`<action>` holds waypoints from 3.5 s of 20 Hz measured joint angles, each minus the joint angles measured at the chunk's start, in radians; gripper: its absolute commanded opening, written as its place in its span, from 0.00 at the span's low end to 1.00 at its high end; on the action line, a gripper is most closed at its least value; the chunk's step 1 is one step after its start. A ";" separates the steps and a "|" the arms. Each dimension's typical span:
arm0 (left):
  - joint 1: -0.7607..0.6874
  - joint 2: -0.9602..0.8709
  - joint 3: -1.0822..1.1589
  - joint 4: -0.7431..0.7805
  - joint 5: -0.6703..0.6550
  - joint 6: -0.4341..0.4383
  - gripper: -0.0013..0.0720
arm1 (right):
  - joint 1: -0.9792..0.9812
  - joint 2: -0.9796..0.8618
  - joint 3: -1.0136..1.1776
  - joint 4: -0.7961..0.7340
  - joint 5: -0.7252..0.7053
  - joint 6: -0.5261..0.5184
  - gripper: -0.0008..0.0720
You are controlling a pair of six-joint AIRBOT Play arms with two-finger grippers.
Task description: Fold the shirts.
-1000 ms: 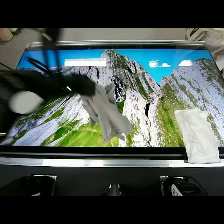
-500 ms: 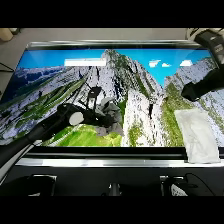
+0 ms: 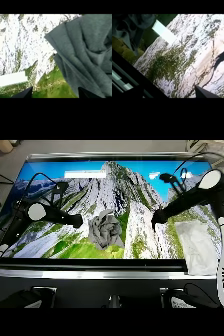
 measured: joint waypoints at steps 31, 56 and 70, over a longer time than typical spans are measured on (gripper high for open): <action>0.095 -0.378 0.013 -0.490 0.361 0.149 0.05 | 0.330 -0.189 -0.417 0.356 -0.451 -0.114 0.71; 0.070 0.455 0.402 -0.385 0.449 0.212 0.05 | 0.119 0.680 0.177 -0.044 -0.559 -0.067 0.03; 0.024 0.268 -0.215 -0.241 0.175 0.110 0.05 | 0.117 0.488 -0.513 -0.063 -0.297 -0.002 0.03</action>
